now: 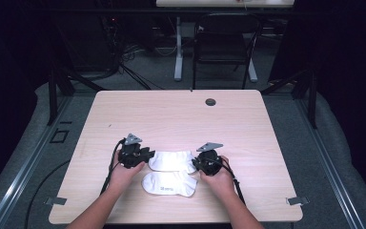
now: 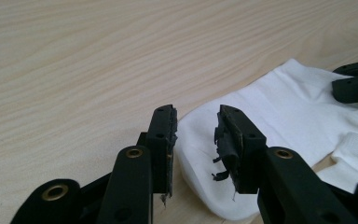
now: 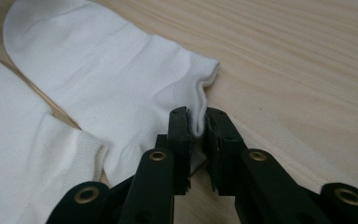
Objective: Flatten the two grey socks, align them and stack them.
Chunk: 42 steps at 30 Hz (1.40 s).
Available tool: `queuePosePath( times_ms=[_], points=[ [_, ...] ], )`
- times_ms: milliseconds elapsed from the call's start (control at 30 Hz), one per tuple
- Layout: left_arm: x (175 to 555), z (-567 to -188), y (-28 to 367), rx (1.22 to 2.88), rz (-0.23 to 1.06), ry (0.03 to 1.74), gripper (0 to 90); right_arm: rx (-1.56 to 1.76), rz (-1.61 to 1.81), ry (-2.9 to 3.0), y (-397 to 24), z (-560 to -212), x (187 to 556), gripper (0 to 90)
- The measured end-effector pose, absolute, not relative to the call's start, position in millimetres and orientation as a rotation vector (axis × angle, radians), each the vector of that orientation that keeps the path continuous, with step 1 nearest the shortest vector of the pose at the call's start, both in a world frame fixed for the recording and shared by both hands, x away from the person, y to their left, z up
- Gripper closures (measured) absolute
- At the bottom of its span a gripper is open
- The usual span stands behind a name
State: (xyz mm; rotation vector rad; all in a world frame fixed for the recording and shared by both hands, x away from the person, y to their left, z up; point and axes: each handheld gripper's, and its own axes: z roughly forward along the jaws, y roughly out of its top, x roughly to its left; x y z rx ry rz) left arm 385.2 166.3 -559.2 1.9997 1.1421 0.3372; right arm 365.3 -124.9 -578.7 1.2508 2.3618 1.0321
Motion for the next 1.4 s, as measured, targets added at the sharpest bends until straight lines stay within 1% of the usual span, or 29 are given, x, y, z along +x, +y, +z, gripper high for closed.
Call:
queuePosePath(
  times_ms=[167, 267, 400, 500, 633, 700, 733, 800, 833, 867, 967, 1000, 1033, 1233, 1400],
  points=[
    [385, -562, 166, 2.032, 0.336, 1.162, 67.0, 1.260, 1.036, 2.357, -124, -579, 364, 79.9],
    [386, -563, 166, 2.031, 0.327, 1.160, 70.2, 1.262, 1.037, 2.364, -124, -578, 364, 78.5],
    [390, -570, 166, 2.057, 0.281, 1.184, 72.9, 1.272, 1.049, 2.365, -127, -574, 364, 74.2],
    [391, -573, 165, 2.064, 0.274, 1.192, 74.6, 1.261, 1.082, 2.331, -130, -566, 363, 71.2],
    [392, -575, 166, 2.082, 0.252, 1.200, 80.9, 1.287, 1.097, 2.304, -136, -566, 367, 64.3],
    [392, -576, 165, 2.074, 0.252, 1.198, 83.3, 1.313, 1.085, 2.335, -137, -570, 370, 64.1],
    [391, -575, 165, 2.074, 0.252, 1.194, 84.4, 1.319, 1.084, 2.340, -137, -573, 371, 64.4],
    [391, -576, 165, 2.066, 0.253, 1.191, 85.8, 1.329, 1.093, 2.352, -136, -575, 372, 68.6],
    [391, -576, 165, 2.066, 0.253, 1.191, 86.5, 1.329, 1.093, 2.352, -136, -575, 372, 68.6],
    [390, -576, 166, 2.066, 0.246, 1.190, 87.4, 1.326, 1.092, 2.363, -134, -574, 372, 74.8],
    [391, -576, 168, 2.062, 0.231, 1.191, 88.4, 1.319, 1.077, 2.380, -131, -574, 372, 82.6],
    [391, -576, 168, 2.062, 0.231, 1.191, 88.7, 1.319, 1.077, 2.380, -131, -574, 372, 82.6],
    [390, -575, 168, 2.061, 0.229, 1.192, 88.9, 1.306, 1.067, 2.380, -129, -575, 372, 85.7],
    [391, -571, 171, 2.037, 0.232, 1.179, 89.1, 1.288, 1.097, 2.365, -129, -569, 370, 86.4],
    [389, -559, 173, 1.992, 0.254, 1.156, 89.1, 1.268, 1.147, 2.317, -130, -560, 368, 86.6]
  ],
)
